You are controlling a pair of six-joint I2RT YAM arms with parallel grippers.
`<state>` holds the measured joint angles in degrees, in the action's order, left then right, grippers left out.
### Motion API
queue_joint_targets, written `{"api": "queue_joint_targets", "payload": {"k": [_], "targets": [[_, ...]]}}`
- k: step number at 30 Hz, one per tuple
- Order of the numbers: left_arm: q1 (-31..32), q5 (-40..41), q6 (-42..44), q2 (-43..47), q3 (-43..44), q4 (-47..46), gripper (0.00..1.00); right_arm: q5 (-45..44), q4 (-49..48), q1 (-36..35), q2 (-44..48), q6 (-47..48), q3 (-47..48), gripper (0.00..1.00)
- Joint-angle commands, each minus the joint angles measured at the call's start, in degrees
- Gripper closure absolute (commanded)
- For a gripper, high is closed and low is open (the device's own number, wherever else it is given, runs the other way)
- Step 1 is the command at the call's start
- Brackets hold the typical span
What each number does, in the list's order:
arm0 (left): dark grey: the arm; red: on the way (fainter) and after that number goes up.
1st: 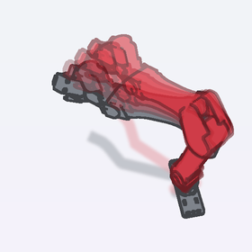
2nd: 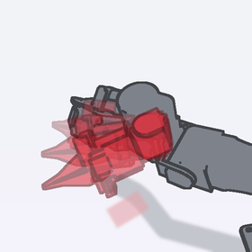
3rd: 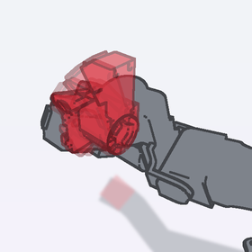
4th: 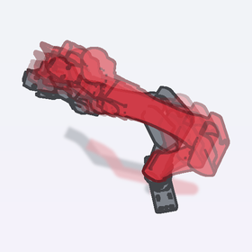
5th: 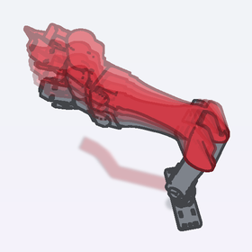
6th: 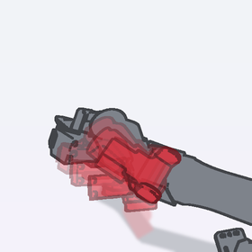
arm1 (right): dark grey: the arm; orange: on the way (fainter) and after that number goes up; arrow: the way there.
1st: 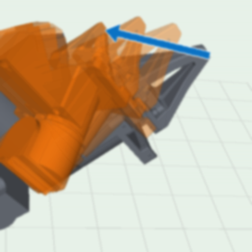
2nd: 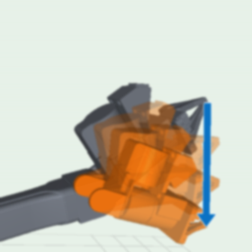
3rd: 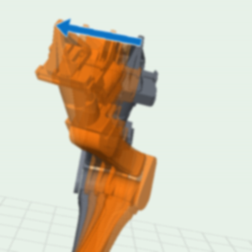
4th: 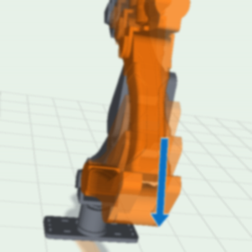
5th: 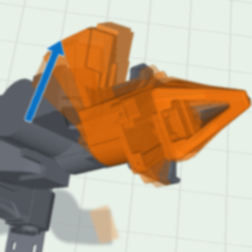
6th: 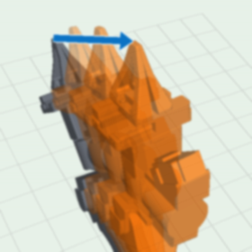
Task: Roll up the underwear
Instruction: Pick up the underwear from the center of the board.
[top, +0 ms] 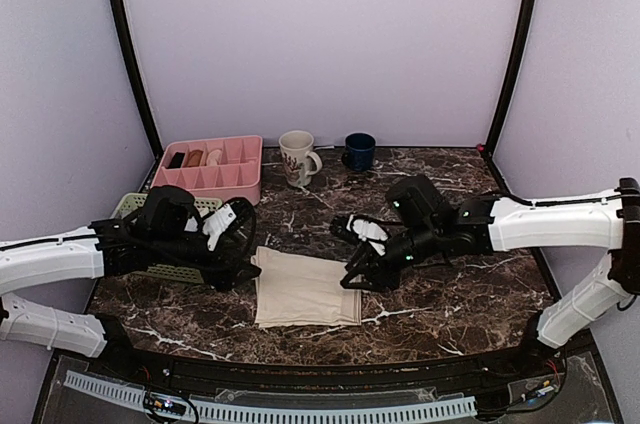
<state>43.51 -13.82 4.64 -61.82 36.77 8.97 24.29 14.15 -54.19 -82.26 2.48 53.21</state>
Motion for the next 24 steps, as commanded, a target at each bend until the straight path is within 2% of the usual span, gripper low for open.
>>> {"api": "queue_joint_targets", "payload": {"k": [1, 6, 12, 24], "targets": [[0.02, 6.15, 5.69, 5.27, -3.90, -3.29, 0.12, -12.26, 2.49, -6.81, -1.30, 9.71, -1.49, 0.62], [0.06, 8.09, 6.32, 6.97, -5.12, -1.78, 0.14, -17.86, 5.17, -12.34, -6.79, 12.53, 0.27, 0.69], [0.09, 5.37, 5.65, 4.81, -4.66, 0.15, 0.19, -21.21, 6.16, -12.71, -13.26, 11.08, 2.55, 0.85], [0.09, 2.48, 8.19, 1.73, -4.60, 1.17, 0.24, -22.58, 5.74, -13.19, -13.53, 12.41, 0.11, 0.80]]}}
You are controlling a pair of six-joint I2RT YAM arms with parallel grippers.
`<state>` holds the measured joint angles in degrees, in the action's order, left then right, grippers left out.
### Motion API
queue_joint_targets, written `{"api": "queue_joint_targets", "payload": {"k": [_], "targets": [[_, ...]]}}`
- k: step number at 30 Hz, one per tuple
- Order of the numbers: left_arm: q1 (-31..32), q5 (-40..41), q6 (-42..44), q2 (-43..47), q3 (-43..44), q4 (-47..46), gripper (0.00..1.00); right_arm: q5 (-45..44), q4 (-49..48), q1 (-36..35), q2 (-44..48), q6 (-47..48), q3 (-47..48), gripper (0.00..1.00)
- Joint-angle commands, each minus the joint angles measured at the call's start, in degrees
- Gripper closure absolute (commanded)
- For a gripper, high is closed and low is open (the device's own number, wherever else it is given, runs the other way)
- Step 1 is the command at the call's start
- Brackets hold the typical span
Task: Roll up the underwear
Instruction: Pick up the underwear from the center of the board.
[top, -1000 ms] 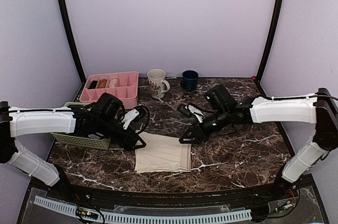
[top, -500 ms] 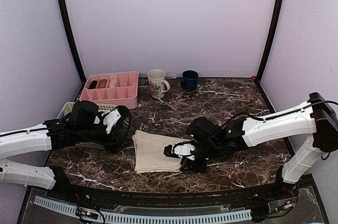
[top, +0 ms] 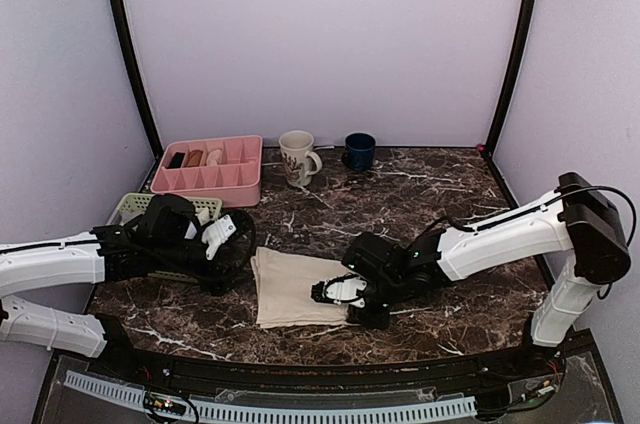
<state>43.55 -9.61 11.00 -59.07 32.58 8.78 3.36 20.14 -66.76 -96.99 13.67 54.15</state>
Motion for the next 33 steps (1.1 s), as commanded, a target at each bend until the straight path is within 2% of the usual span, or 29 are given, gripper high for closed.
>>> {"api": "queue_joint_targets", "payload": {"k": [1, 8, 24, 27, 30, 33], "targets": [[0.04, -1.89, 1.97, -1.32, -0.34, 1.54, 0.24, -1.72, -0.03, -0.65, 1.46, 1.33, -0.51, 0.79], [0.17, -3.76, 3.63, -2.46, 0.17, 2.43, 0.28, -1.93, 1.68, -2.25, 2.88, 2.28, 2.11, 0.78], [0.48, -5.24, 9.84, -2.81, 0.68, 4.29, 0.34, -4.75, 0.16, -3.33, -2.49, 1.64, -1.63, 0.76], [0.93, -6.84, 12.32, -2.40, -0.21, 4.80, 0.36, -5.43, 0.26, -3.42, -3.33, 1.37, -2.09, 0.81], [2.39, -7.61, 15.22, -2.38, -0.53, 5.66, 0.39, -6.18, 0.78, -3.53, -4.13, 1.14, -1.76, 0.98], [4.88, -7.79, 17.71, -2.44, -1.39, 5.00, 0.42, -6.53, 1.42, -3.45, -3.77, 0.58, -0.62, 1.00]]}}
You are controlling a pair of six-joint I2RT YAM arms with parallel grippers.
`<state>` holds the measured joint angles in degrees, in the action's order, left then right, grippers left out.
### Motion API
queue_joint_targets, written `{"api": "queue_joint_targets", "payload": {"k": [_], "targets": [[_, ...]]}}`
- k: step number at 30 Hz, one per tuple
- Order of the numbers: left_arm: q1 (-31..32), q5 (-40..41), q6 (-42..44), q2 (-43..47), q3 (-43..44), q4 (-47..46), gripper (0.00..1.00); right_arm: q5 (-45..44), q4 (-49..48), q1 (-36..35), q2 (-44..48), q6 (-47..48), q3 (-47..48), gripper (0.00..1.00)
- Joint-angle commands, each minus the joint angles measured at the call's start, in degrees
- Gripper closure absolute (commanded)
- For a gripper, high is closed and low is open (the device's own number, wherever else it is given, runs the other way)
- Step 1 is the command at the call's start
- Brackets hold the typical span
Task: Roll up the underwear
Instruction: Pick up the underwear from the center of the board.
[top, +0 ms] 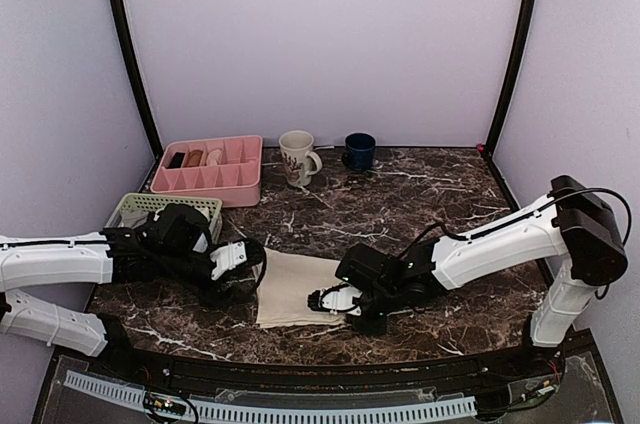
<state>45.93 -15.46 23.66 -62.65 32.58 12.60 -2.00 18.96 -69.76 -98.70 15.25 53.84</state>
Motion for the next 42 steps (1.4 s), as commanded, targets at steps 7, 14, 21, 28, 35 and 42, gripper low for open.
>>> {"api": "queue_joint_targets", "payload": {"k": [7, 14, 21, 28, 35, 42], "targets": [[9.27, 0.31, 6.94, -2.72, -3.80, -2.80, 0.51, 0.77, 3.76, -0.48, -0.66, -1.27, 1.09, 1.00], [12.35, 4.02, 7.16, -10.12, -3.12, -7.94, 0.54, 0.81, 3.71, -0.46, -0.54, -1.60, 1.35, 1.00], [13.22, 6.08, 9.40, -16.51, -1.30, -7.35, 0.61, 0.77, 3.11, -0.47, -0.03, -1.79, 0.55, 1.00], [13.65, 5.82, 9.86, -18.79, -0.28, -4.61, 0.87, 1.56, 3.18, -0.45, 0.90, -2.02, -0.01, 1.00], [13.66, 3.59, 8.68, -15.66, 1.78, 1.16, 1.00, 5.96, 7.00, -0.55, 2.99, -4.17, 1.19, 1.00], [13.61, -2.08, 7.28, -10.33, 4.98, 8.12, 1.00, 13.00, 12.02, -0.74, 6.94, -5.95, 1.93, 1.00]]}}
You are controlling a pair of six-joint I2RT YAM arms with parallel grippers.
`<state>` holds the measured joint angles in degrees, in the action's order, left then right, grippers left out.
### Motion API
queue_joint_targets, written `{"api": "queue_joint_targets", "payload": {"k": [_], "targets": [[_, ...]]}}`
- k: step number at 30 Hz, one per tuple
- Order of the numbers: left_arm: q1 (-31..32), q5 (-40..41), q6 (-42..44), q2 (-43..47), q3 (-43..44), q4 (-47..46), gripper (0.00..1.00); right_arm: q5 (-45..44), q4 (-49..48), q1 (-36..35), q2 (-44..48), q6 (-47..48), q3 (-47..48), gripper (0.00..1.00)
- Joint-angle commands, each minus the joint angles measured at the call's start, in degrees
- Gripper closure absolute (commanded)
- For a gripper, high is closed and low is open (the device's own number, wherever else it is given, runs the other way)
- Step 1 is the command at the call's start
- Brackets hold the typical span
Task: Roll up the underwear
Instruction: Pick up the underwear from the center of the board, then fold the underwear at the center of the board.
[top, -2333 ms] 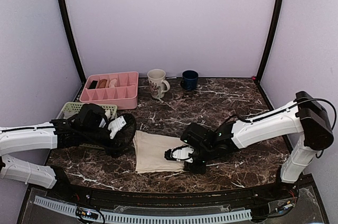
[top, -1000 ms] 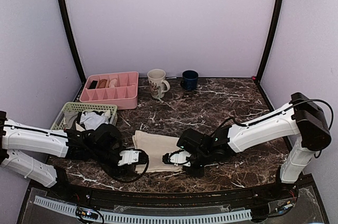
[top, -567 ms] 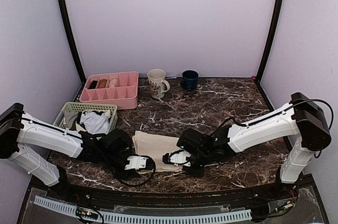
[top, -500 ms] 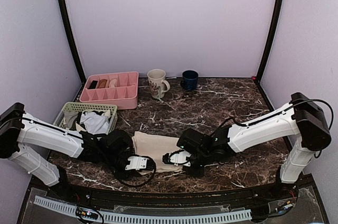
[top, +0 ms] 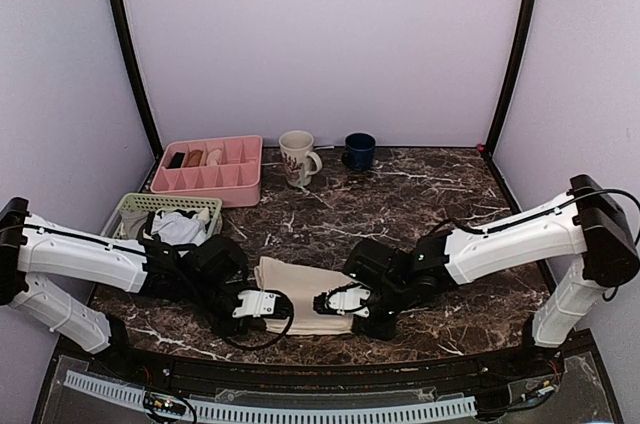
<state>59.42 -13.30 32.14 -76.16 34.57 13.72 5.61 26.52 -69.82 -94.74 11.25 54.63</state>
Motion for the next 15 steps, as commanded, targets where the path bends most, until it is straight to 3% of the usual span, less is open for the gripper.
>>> {"api": "queue_joint_targets", "payload": {"k": [1, 7, 15], "targets": [[0.01, -3.79, -1.36, 3.58, 3.60, 8.52, 1.00, 5.82, 5.38, -0.60, 3.04, -2.16, 1.75, 1.00], [-6.17, -7.31, -1.81, 3.96, 6.73, 10.82, 1.00, 8.59, 8.25, 5.41, 3.03, -2.10, 5.22, 1.00], [-9.79, -2.44, -3.93, 0.73, 8.75, 3.45, 1.00, 6.63, 11.71, 9.35, -1.37, -0.88, 10.99, 1.00]]}}
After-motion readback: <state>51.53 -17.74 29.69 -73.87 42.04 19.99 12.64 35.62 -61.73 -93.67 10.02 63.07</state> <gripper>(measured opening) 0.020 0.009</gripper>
